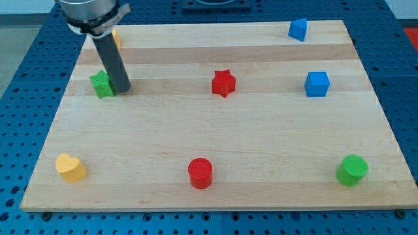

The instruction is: Adjust the green star horizontally to the red star

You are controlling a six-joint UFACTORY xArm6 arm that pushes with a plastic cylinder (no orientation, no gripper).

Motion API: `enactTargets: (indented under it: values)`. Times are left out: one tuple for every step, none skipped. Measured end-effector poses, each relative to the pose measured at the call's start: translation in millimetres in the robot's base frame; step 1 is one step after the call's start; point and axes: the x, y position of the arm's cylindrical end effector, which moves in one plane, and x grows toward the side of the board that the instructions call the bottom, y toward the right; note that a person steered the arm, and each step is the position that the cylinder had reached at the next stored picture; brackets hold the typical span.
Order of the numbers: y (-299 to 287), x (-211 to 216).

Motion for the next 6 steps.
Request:
enactTargets:
  values:
    - [16, -17]
    - [16, -33]
    - [-2, -53]
    - [-6, -59]
    - [-15, -54]
    - [-44, -36]
